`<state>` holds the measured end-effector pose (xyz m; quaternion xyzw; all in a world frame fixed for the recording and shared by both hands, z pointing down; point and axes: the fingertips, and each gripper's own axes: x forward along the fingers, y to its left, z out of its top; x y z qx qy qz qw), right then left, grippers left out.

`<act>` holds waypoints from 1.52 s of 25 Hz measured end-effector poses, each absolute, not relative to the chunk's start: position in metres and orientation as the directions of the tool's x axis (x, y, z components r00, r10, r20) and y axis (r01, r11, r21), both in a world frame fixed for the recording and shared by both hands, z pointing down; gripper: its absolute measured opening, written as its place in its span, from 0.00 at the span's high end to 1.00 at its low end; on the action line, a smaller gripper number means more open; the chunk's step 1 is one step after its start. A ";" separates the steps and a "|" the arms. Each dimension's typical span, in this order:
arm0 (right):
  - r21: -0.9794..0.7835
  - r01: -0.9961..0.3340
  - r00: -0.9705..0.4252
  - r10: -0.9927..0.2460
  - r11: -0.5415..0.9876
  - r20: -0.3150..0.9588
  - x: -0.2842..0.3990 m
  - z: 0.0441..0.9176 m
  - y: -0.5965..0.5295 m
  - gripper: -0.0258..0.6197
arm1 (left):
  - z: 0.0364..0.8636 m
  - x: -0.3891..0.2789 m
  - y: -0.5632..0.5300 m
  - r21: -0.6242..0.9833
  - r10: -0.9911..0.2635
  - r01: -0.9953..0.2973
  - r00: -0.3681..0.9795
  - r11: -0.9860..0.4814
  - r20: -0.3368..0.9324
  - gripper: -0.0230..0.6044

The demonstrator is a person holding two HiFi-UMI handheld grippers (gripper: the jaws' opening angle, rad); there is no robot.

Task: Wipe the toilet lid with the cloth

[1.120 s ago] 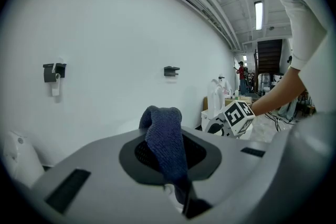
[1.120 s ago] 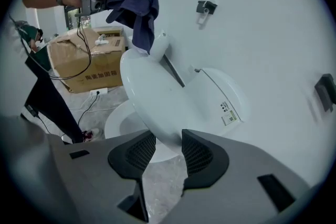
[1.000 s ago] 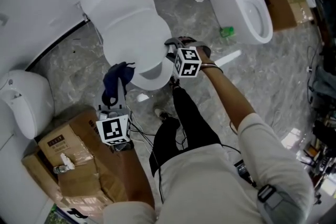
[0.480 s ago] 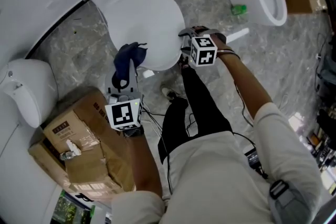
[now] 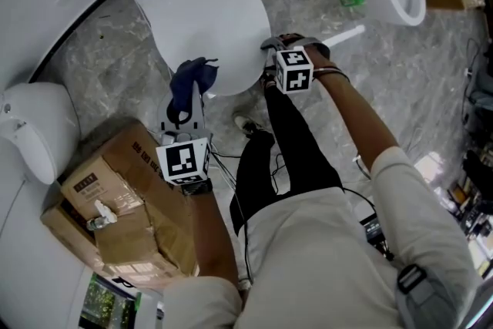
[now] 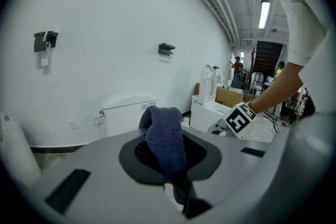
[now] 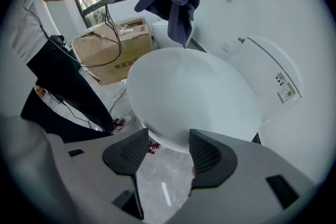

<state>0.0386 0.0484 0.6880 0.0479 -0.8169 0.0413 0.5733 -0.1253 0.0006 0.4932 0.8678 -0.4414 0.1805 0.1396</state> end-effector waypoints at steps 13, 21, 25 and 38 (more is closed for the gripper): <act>-0.041 -0.141 -0.327 -0.008 0.989 0.945 0.036 0.746 0.067 0.56 | 0.534 -0.122 0.001 0.093 -0.693 -0.813 0.544 -0.575 0.474 0.90; -0.049 -0.184 -0.294 -0.008 0.982 0.956 0.035 0.785 0.072 0.56 | 0.567 -0.121 -0.002 0.111 -0.675 -0.818 0.535 -0.564 0.509 0.90; -0.029 -0.206 -0.285 -0.031 0.978 0.958 0.035 0.798 0.075 0.57 | 0.583 -0.119 -0.007 0.116 -0.666 -0.818 0.532 -0.563 0.523 0.90; -0.054 -0.400 -0.454 -0.147 0.915 0.879 0.030 0.769 0.061 0.62 | 0.638 -0.145 -0.092 0.179 -0.717 -0.872 0.478 -0.455 0.507 0.90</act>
